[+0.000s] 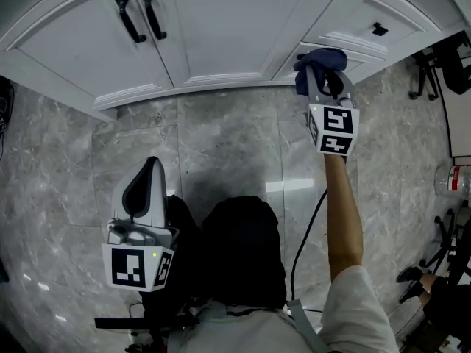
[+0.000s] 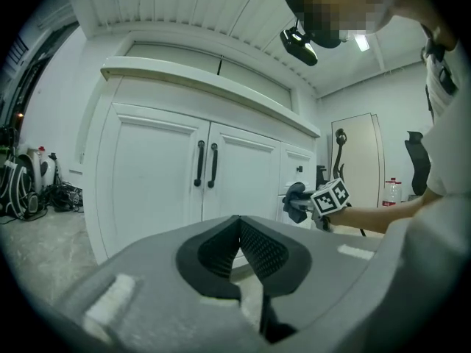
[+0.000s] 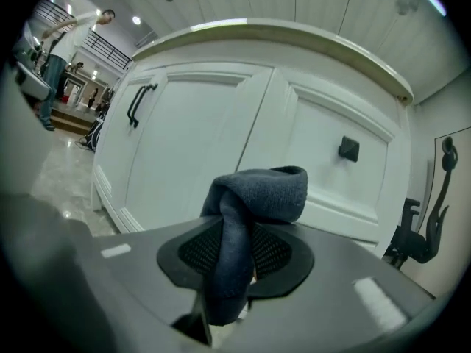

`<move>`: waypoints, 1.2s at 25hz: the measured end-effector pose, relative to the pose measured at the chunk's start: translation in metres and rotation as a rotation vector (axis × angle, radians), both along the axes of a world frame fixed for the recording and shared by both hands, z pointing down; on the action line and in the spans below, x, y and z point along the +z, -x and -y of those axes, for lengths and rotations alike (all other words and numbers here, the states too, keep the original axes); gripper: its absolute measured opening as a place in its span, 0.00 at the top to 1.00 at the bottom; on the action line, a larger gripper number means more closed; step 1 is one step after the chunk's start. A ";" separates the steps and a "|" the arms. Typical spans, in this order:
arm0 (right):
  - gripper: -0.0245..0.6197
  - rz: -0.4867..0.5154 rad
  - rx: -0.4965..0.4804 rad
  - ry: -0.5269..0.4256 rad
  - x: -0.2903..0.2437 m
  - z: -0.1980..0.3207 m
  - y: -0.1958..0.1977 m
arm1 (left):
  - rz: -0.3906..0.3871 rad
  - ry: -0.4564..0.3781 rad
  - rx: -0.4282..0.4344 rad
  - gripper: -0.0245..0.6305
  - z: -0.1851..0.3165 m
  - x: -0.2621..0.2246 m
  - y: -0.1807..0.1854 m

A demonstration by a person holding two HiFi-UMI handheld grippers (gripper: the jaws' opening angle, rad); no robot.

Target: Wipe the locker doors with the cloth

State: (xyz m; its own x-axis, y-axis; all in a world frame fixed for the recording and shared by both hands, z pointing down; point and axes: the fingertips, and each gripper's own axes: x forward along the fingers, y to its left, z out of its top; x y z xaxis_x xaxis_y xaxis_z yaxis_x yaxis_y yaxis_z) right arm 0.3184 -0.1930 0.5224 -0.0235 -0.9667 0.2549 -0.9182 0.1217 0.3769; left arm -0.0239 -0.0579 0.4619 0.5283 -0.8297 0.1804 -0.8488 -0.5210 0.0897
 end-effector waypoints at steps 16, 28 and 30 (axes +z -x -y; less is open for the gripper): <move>0.80 0.130 -0.011 0.070 -0.269 -0.096 0.063 | 0.014 0.103 0.012 0.96 0.035 -0.283 0.046; 0.80 0.250 0.040 0.079 -0.532 -0.186 0.034 | 0.063 0.020 0.077 0.96 0.019 -0.559 -0.036; 0.80 0.246 0.030 0.082 -0.564 -0.198 0.032 | 0.066 0.015 0.090 0.96 0.009 -0.578 -0.057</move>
